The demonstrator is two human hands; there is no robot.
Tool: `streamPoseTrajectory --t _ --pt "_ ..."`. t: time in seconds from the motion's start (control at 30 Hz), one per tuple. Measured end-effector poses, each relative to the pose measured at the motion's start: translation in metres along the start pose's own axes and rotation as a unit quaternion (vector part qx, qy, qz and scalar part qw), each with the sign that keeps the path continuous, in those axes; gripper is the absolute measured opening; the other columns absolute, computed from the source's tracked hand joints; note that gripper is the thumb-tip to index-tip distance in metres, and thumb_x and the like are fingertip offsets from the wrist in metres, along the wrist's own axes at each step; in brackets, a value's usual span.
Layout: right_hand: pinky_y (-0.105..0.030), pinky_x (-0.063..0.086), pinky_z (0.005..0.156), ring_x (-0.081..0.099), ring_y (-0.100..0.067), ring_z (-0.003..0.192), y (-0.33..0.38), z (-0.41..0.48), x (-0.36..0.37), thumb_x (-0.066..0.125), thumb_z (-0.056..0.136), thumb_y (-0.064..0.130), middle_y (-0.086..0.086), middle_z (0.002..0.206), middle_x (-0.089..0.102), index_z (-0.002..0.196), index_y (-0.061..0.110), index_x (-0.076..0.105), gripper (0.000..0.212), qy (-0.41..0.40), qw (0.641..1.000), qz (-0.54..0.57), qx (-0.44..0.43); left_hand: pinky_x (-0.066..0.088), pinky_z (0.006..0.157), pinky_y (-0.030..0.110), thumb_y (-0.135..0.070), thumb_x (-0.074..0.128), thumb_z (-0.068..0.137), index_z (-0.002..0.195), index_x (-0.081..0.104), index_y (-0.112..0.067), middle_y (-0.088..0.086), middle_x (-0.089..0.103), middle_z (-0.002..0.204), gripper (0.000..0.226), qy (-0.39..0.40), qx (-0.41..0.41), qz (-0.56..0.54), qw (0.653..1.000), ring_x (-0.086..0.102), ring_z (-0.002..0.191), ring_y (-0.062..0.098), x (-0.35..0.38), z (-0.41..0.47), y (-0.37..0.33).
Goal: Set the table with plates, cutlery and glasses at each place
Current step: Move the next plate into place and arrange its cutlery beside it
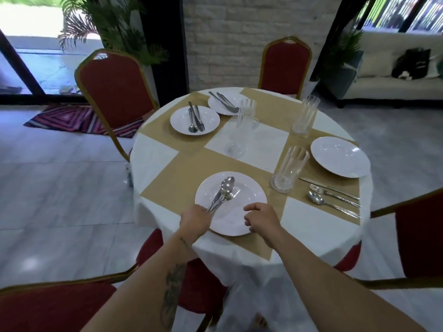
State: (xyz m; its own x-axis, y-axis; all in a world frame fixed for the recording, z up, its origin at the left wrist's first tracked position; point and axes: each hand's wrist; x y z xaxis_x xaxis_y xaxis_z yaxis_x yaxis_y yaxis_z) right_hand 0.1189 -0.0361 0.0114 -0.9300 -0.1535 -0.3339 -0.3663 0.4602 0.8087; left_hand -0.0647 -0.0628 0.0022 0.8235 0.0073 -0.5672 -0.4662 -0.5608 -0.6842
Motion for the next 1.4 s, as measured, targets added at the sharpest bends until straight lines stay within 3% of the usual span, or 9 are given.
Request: streamPoseTrajectory --t 0.17,0.3,0.43,0.6,0.73,0.9,1.07,1.2,1.4 --pt "-0.026 0.041 0.051 0.052 -0.02 0.061 0.027 -0.001 0.033 0.054 0.086 -0.005 -0.015 0.076 0.06 0.083 0.005 0.065 0.016 0.065 0.994 0.074 0.041 0.036 0.057 0.029 -0.008 0.056 0.072 0.069 0.067 -0.004 0.004 0.051 0.059 0.012 0.004 0.017 -0.091 0.996 0.044 0.056 0.018 -0.017 -0.008 0.01" --pt "-0.026 0.041 0.051 0.052 -0.017 0.058 0.047 0.016 0.062 0.058 0.094 0.011 -0.009 0.073 0.06 0.09 0.005 0.064 0.01 0.09 0.983 0.143 0.076 0.038 0.057 0.028 -0.012 0.061 0.079 0.061 0.067 -0.017 -0.001 0.053 0.058 0.02 0.004 0.016 -0.121 0.993 0.045 0.057 0.015 -0.029 -0.004 0.015" --pt "-0.025 0.038 0.048 0.05 -0.015 0.054 0.059 0.041 0.086 0.058 0.095 0.011 -0.007 0.068 0.058 0.087 0.007 0.063 0.01 0.124 0.971 0.182 0.093 0.049 0.06 0.03 -0.01 0.063 0.078 0.06 0.068 -0.023 -0.007 0.06 0.054 0.023 -0.027 -0.025 -0.166 0.985 0.054 0.056 0.014 -0.038 0.009 0.02" --pt "-0.025 0.04 0.046 0.05 -0.016 0.05 0.084 0.074 0.125 0.059 0.093 0.007 -0.006 0.058 0.057 0.082 0.007 0.062 0.012 0.163 0.964 0.185 0.102 0.047 0.055 0.02 -0.001 0.06 0.091 0.08 0.069 -0.003 0.005 0.059 0.062 0.015 -0.095 -0.059 -0.26 0.959 0.056 0.056 0.013 -0.062 0.034 0.03" --pt "-0.028 0.045 0.047 0.052 -0.017 0.047 0.108 0.1 0.159 0.062 0.084 0.004 -0.011 0.059 0.059 0.083 0.009 0.067 0.007 0.164 0.963 0.186 0.109 0.049 0.049 0.017 0.003 0.059 0.091 0.086 0.071 -0.004 0.009 0.061 0.066 0.014 -0.186 -0.123 -0.315 0.923 0.057 0.056 0.015 -0.081 0.062 0.04" --pt "-0.03 0.053 0.053 0.056 -0.018 0.043 0.12 0.133 0.179 0.049 0.08 -0.002 -0.007 0.046 0.06 0.089 -0.001 0.061 0.016 0.128 0.971 0.16 0.12 0.06 0.077 0.036 -0.015 0.065 0.071 0.073 0.078 -0.019 0.004 0.074 0.075 0.014 -0.254 -0.206 -0.257 0.909 0.07 0.077 0.025 -0.096 0.095 0.059" --pt "-0.027 0.053 0.043 0.06 -0.018 0.041 0.121 0.145 0.195 0.044 0.085 0.0 -0.018 0.07 0.063 0.123 -0.007 0.056 0.04 0.155 0.975 0.095 0.129 0.055 0.073 0.029 -0.012 0.061 0.08 0.078 0.076 -0.023 -0.002 0.072 0.078 0.019 -0.285 -0.207 -0.186 0.917 0.066 0.078 0.02 -0.102 0.111 0.052" --pt "-0.029 0.054 0.04 0.06 -0.023 0.051 0.127 0.138 0.203 0.041 0.091 -0.002 -0.018 0.069 0.058 0.106 -0.005 0.056 0.021 0.186 0.967 0.084 0.15 0.047 0.071 0.025 -0.01 0.059 0.084 0.075 0.071 -0.027 -0.006 0.066 0.076 0.022 -0.301 -0.201 -0.174 0.916 0.063 0.083 0.019 -0.105 0.122 0.049" --pt "-0.029 0.054 0.042 0.068 -0.023 0.053 0.119 0.139 0.215 0.047 0.086 0.002 -0.018 0.084 0.066 0.114 -0.003 0.057 0.031 0.163 0.977 0.027 0.136 0.048 0.077 0.025 -0.015 0.06 0.085 0.092 0.079 -0.022 -0.002 0.07 0.087 0.022 -0.294 -0.167 -0.09 0.937 0.061 0.087 0.019 -0.108 0.129 0.054"
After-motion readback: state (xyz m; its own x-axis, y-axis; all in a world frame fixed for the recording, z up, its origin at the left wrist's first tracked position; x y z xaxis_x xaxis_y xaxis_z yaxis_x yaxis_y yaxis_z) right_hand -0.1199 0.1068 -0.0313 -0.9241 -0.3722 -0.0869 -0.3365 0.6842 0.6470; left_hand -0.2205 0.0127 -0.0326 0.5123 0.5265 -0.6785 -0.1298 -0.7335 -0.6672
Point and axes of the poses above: each hand's wrist, its own z-axis towards the middle knuckle, its own x-axis out of the palm, y = z × x
